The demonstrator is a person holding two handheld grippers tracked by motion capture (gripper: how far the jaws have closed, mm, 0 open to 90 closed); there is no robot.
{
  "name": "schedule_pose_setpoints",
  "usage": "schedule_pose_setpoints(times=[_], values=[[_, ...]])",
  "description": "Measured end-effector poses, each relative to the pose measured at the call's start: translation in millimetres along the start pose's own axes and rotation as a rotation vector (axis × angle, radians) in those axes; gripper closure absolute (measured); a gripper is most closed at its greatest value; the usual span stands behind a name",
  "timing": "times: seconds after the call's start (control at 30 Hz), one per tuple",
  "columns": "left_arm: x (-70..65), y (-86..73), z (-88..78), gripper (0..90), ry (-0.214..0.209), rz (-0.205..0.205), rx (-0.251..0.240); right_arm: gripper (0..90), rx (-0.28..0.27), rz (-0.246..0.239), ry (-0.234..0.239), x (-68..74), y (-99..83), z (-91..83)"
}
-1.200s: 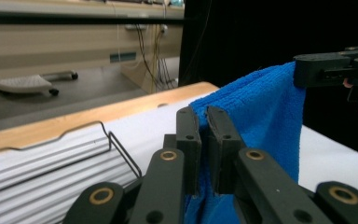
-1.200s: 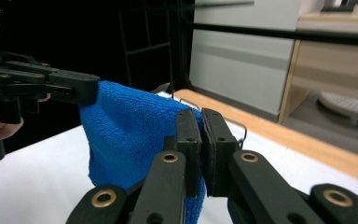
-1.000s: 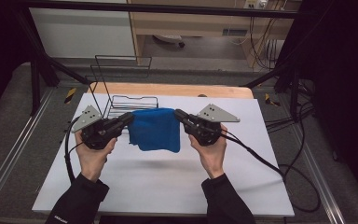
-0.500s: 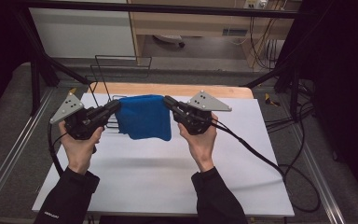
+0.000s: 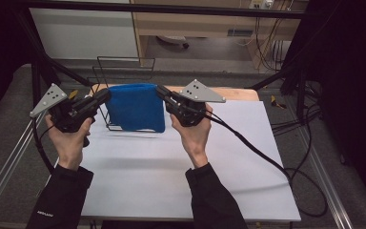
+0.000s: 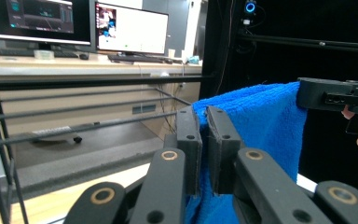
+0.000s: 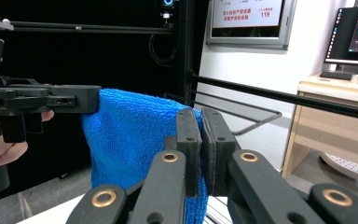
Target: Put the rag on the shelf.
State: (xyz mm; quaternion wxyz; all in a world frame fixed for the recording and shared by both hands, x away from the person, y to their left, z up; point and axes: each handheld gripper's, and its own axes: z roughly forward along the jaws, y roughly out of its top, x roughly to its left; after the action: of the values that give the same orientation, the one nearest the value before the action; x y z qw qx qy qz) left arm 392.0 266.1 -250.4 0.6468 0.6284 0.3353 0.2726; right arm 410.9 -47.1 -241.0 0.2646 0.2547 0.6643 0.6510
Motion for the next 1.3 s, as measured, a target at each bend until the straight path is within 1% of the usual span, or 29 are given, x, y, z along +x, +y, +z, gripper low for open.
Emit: schedule_pose_setpoints(times=[0.27,0.37,0.43,0.5,0.7,0.73,0.87,1.0,1.1,1.17,1.3], values=[[6.1,13.6,0.3,84.5,0.005,0.016,-0.025,87.1,-0.016,0.002,-0.004,-2.4,12.4,11.5],[8.3,20.8,1.2,84.6,0.014,0.025,-0.033,87.1,-0.021,0.003,-0.004,-3.5,17.4,15.1],[9.9,25.6,2.1,84.7,0.022,0.031,-0.037,87.1,-0.022,-0.005,-0.005,-3.3,21.1,17.9],[11.4,29.7,2.5,84.7,0.027,0.031,-0.043,87.1,-0.027,-0.014,-0.005,-3.1,25.1,20.6],[16.2,40.3,2.8,84.7,0.041,0.034,-0.063,87.1,-0.037,-0.013,-0.004,-2.4,33.9,27.8],[17.0,41.8,2.7,84.7,0.041,0.036,-0.065,87.1,-0.038,-0.007,-0.004,-2.1,35.1,28.9],[20.1,46.8,2.3,84.7,0.044,0.032,-0.077,87.1,-0.041,-0.020,-0.007,-2.8,42.0,33.7],[22.9,53.2,1.2,84.8,0.046,0.030,-0.093,87.1,-0.056,-0.025,-0.004,-2.7,50.1,37.7],[24.0,59.2,0.6,84.7,0.052,0.040,-0.101,87.1,-0.062,-0.029,-0.006,-3.4,54.8,41.6],[25.0,63.3,0.9,84.7,0.055,0.040,-0.106,87.1,-0.064,-0.023,-0.005,-3.9,57.9,44.1],[26.5,72.2,2.0,84.7,0.066,0.053,-0.111,87.1,-0.073,-0.031,-0.004,-4.2,66.7,47.7]])
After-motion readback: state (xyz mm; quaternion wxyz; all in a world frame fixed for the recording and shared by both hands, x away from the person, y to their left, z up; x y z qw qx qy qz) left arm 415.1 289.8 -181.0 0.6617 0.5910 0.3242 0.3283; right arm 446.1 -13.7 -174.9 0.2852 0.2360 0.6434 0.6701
